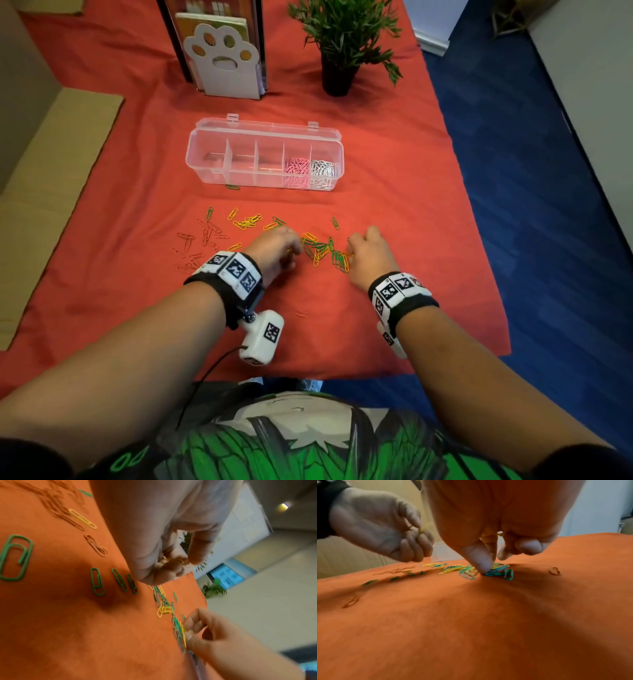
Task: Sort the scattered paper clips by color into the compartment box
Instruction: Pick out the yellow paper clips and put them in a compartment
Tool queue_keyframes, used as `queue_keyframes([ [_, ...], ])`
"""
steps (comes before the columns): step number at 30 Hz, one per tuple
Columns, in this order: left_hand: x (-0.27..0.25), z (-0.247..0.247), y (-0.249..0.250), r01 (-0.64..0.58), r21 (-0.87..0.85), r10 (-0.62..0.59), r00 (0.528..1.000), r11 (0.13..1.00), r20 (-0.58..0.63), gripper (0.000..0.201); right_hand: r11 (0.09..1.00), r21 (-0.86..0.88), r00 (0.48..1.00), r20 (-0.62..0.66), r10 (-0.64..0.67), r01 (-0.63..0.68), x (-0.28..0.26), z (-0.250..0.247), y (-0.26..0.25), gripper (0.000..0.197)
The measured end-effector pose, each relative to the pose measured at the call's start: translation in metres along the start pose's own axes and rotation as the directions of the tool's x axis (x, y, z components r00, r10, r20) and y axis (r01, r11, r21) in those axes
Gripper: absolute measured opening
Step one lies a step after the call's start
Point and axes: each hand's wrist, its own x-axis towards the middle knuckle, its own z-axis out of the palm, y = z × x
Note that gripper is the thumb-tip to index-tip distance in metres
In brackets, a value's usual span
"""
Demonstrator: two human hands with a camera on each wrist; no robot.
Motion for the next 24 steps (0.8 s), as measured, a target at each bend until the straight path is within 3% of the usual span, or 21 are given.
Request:
queue_keyframes([
  [2,-0.003,-0.009,0.006,0.091,-0.221,-0.071,0.993,0.971,0.095,0.018,0.999,-0.048,1.0,0.011,-0.015,0.016,0.0,-0.002,-0.003,0.023],
  [4,-0.006,-0.017,0.011,0.137,-0.357,-0.062,0.975,0.924,0.213,0.012,1.0,0.001,0.999,0.044,-0.019,0.019,0.003,-0.007,-0.005,0.022],
  [8,-0.004,-0.022,0.015,0.169,-0.405,-0.075,0.969,0.899,0.237,0.017,0.948,0.289,0.99,0.093,0.108,-0.131,0.012,-0.018,-0.004,0.01],
  [10,-0.001,-0.018,0.016,0.184,-0.353,-0.13,0.977,0.918,0.169,0.015,0.809,0.542,0.973,0.157,0.168,-0.228,0.013,-0.023,-0.004,0.017],
  [13,0.009,-0.011,0.011,0.157,-0.135,-0.157,0.988,0.978,0.007,0.017,0.49,0.806,0.944,0.281,0.176,-0.331,0.009,-0.029,-0.005,0.026],
  [16,0.018,-0.007,0.0,0.031,0.18,-0.017,0.996,0.983,-0.083,0.018,0.195,0.885,0.903,0.392,0.176,-0.422,0.005,-0.032,-0.004,0.029],
  [18,0.019,-0.007,-0.003,-0.102,0.486,0.176,0.978,0.868,-0.11,0.009,0.04,0.887,0.88,0.45,0.156,-0.46,0.002,-0.034,-0.003,0.029],
  [20,0.017,-0.009,-0.004,-0.175,0.752,0.325,0.944,0.635,-0.055,0.018,-0.062,0.87,0.861,0.493,0.123,-0.489,-0.001,-0.036,-0.004,0.028],
  [22,0.019,-0.014,-0.005,-0.199,0.865,0.395,0.918,0.46,0.001,0.025,-0.159,0.855,0.85,0.513,0.121,-0.493,-0.003,-0.037,-0.007,0.027],
  [24,0.021,-0.017,-0.007,-0.198,0.91,0.411,0.911,0.366,0.033,0.021,-0.27,0.84,0.847,0.516,0.128,-0.47,-0.003,-0.037,-0.008,0.027],
])
